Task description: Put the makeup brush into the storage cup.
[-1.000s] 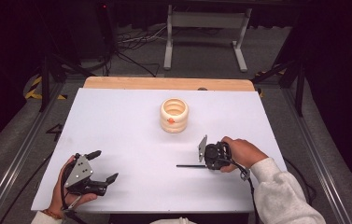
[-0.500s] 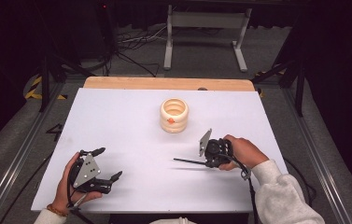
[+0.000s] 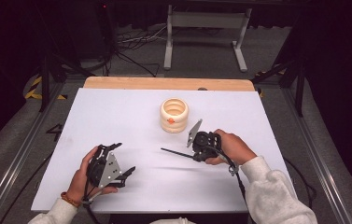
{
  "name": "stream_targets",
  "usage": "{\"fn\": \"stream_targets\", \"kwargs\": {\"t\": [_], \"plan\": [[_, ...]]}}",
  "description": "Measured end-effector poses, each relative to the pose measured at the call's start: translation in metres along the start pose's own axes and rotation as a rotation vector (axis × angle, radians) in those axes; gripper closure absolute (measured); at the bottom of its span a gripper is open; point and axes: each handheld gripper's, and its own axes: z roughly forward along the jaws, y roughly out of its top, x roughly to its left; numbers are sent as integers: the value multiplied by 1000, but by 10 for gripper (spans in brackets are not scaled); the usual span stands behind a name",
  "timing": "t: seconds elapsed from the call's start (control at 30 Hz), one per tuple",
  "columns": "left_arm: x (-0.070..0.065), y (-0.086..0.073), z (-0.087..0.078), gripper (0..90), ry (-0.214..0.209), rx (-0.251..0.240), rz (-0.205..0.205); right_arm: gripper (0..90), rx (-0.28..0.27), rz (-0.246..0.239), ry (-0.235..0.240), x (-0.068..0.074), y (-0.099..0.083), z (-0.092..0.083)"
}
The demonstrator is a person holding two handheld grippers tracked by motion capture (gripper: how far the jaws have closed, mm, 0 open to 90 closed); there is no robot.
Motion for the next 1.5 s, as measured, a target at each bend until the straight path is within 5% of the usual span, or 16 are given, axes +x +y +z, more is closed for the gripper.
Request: {"fn": "stream_targets", "kwargs": {"t": [0.27, 0.47, 0.73, 0.77, 0.9, 1.1, 1.23, 1.3, 1.5], "plan": [[-5, 14, 14, 179, 9, -10, 67, 849, 28, -29, -17, 9, 38, 2], [-6, 26, 16, 326, 22, -14, 138, 849, 66, -63, -25, 18, 71, 4], [-16, 34, 23, 581, 33, 38, 273, 849, 117, -56, -38, 26, 104, 11], [-18, 35, 23, 581, 45, 74, 320, 849, 117, -58, -36, 28, 108, 11], [-24, 36, 24, 732, 38, 100, 362, 848, 145, -50, -39, 34, 122, 14], [-30, 37, 26, 792, 57, 163, 432, 847, 180, -56, -53, 38, 132, 18], [-35, 36, 32, 818, 70, 173, 436, 847, 198, -63, -68, 39, 135, 20], [-34, 38, 32, 825, 72, 231, 484, 846, 202, -63, -81, 40, 139, 21], [-30, 36, 32, 837, 64, 243, 429, 843, 182, -54, -127, 48, 149, 15]]}}
